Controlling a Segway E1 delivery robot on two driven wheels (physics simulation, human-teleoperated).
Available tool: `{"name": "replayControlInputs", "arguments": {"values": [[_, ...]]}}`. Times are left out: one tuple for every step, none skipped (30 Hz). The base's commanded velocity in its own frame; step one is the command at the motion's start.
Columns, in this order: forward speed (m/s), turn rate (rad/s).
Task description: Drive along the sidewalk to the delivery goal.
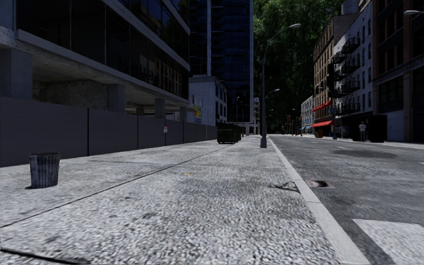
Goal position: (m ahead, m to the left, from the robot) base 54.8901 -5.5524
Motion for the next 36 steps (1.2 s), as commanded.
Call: {"name": "replayControlInputs", "arguments": {"values": [[1.34, 0.0], [1.34, 0.0], [1.34, 0.0], [1.34, 0.0], [1.34, 0.0], [1.34, 0.0], [1.34, 0.0], [1.34, 0.0], [1.34, 0.0], [1.34, 0.0], [1.34, 0.0], [1.34, 0.0], [1.34, 0.0], [1.34, 0.0], [1.34, 0.0], [1.34, 0.0], [1.34, 0.0], [1.34, 0.0], [1.34, 0.0], [1.34, 0.0], [1.34, 0.0], [1.34, 0.0], [1.34, 0.0], [1.34, 0.0], [1.34, 0.0], [1.34, 0.0], [1.34, 0.0], [1.34, 0.0], [1.34, 0.0], [1.34, 0.0], [1.34, 0.0], [1.34, 0.0], [1.34, 0.0], [1.34, 0.0], [1.34, 0.0], [1.34, 0.0]]}}
